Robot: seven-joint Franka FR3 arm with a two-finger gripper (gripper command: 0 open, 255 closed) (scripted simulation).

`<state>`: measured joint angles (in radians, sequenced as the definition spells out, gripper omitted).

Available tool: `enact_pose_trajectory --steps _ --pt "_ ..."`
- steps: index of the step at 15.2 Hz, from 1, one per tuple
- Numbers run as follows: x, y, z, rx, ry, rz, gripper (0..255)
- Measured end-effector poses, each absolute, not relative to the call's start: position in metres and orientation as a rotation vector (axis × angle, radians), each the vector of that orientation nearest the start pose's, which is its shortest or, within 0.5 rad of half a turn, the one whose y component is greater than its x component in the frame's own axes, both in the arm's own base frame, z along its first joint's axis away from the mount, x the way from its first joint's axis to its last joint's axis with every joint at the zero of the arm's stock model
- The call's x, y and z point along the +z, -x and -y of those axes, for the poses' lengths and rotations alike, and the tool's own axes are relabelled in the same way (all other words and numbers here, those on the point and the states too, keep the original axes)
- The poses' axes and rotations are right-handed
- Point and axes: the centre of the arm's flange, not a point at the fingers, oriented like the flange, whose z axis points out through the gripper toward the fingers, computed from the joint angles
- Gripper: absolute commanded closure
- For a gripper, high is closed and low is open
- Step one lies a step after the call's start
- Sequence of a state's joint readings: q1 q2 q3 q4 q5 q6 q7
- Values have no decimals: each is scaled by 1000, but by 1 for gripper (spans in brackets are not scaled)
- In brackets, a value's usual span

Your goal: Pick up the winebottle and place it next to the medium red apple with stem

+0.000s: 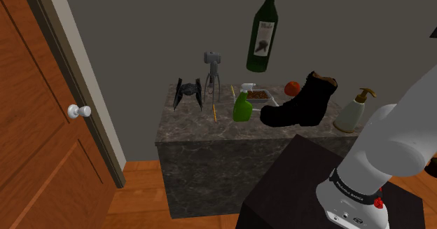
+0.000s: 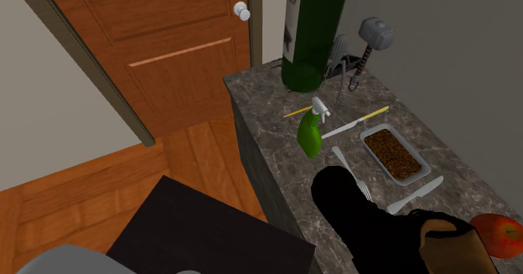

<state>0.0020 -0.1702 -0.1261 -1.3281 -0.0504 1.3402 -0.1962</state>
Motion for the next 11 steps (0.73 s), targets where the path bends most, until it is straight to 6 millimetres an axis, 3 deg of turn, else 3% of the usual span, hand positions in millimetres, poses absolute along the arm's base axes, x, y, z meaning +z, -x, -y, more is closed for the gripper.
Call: enact_pose_trajectory --steps 6,11 --pt "829 -447 70 -278 3183 89 255" --pt "812 -437 119 -276 3183 87 255"
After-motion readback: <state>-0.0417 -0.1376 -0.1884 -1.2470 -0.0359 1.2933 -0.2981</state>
